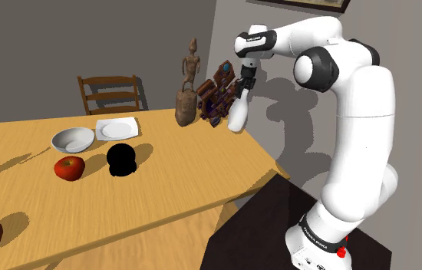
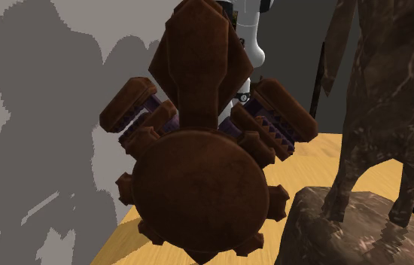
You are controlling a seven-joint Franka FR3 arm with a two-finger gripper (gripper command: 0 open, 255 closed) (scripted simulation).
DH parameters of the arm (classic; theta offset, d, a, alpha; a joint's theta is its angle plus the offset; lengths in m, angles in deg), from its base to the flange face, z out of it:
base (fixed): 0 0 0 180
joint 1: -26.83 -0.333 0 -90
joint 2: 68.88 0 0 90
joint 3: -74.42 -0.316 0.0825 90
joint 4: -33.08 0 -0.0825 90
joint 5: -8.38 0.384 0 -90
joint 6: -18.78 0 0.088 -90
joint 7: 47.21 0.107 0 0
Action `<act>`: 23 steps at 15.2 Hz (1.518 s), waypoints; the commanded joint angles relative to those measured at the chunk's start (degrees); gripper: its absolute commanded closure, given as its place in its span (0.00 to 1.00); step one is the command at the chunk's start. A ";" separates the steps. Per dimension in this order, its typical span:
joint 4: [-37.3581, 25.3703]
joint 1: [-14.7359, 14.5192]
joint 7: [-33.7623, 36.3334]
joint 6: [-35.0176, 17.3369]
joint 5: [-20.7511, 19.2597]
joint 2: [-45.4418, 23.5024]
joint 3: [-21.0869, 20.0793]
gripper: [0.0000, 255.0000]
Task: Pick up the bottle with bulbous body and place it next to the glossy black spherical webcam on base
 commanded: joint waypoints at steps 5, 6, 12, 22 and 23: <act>-3.97 0.26 0.19 4.41 -0.24 0.50 0.17 1.00; -4.69 0.31 0.21 5.17 -0.26 0.53 0.19 1.00; -9.61 0.77 0.34 9.88 -0.28 0.37 0.28 1.00; -20.77 2.21 0.47 18.91 0.23 -1.72 0.26 1.00; -22.20 2.43 0.49 19.94 0.33 -2.11 0.24 1.00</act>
